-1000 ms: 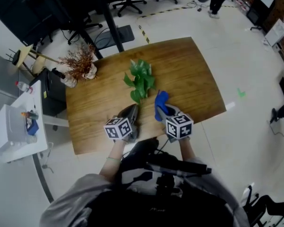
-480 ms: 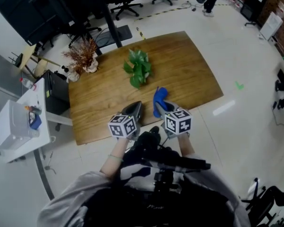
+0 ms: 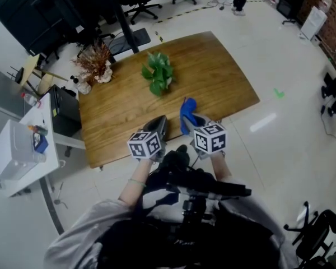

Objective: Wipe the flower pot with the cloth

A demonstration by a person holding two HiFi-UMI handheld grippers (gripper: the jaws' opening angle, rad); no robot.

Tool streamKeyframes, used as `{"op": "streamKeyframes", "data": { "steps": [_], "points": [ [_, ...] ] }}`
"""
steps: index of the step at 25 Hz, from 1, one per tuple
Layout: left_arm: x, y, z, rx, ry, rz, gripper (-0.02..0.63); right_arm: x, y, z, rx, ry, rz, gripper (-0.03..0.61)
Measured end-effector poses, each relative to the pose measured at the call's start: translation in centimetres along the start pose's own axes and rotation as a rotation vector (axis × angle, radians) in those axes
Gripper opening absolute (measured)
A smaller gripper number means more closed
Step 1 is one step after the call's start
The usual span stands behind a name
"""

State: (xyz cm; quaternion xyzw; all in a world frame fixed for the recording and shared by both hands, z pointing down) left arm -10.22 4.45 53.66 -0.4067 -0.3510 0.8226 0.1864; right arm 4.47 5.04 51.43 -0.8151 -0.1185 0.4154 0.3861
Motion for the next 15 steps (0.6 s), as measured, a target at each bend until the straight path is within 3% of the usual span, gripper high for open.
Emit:
{"op": "streamKeyframes", "data": {
  "steps": [15],
  "points": [
    [0.85,-0.68,0.42,0.013,0.018,-0.001,0.006,0.00,-0.17,0.90,0.019,0.011,-0.005,0.055]
  ]
}}
Point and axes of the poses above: the fingertips, and each gripper's own axes: x backward along the fingers, z to its left, y out of its top, the point moved 5 cm from there along x, backward along the fingers, and after that the axes turned 15 degrees about z, right-handed, at the moved point
